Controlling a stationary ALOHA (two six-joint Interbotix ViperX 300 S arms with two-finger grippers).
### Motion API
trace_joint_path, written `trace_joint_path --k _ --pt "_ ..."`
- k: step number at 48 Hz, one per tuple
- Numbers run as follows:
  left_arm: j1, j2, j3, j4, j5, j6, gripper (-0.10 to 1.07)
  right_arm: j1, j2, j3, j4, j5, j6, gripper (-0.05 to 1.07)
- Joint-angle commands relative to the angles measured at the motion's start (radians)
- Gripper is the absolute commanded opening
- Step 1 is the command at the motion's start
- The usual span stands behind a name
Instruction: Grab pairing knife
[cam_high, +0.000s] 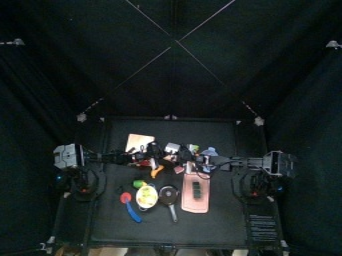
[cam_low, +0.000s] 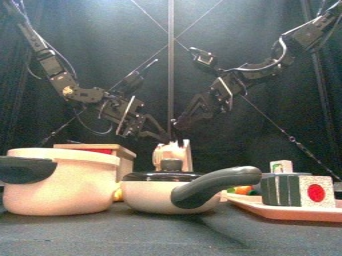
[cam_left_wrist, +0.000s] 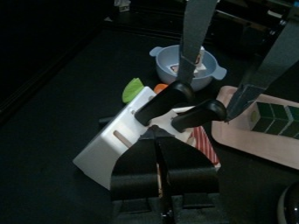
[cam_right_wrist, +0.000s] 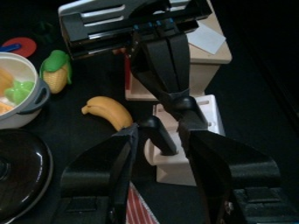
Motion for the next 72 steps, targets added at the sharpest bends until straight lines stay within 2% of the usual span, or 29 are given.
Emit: trace_joint_path --k 1,40,43,54,72 --pt "0.005 -0.008 -0.014 0.002 -0.002 0.002 0.12 0.0 -0.008 -0.028 0.0 0.005 0.0 0.79" --pt "0.005 -0.011 -0.011 0.002 -0.003 0.002 0.12 0.009 0.023 -0.038 0.008 0.054 0.002 0.78" --pt "0.005 -0.011 -0.011 0.002 -0.002 0.002 0.12 0.011 0.023 -0.038 0.005 0.055 0.002 0.76" --pt "0.005 -0.011 -0.011 0.002 -0.003 0.002 0.12 0.014 0.023 -0.035 0.002 0.057 0.0 0.52" --pt "0.005 -0.012 -0.011 0.002 -0.002 0.002 0.12 0.017 0.023 -0.026 0.0 0.095 0.0 0.51"
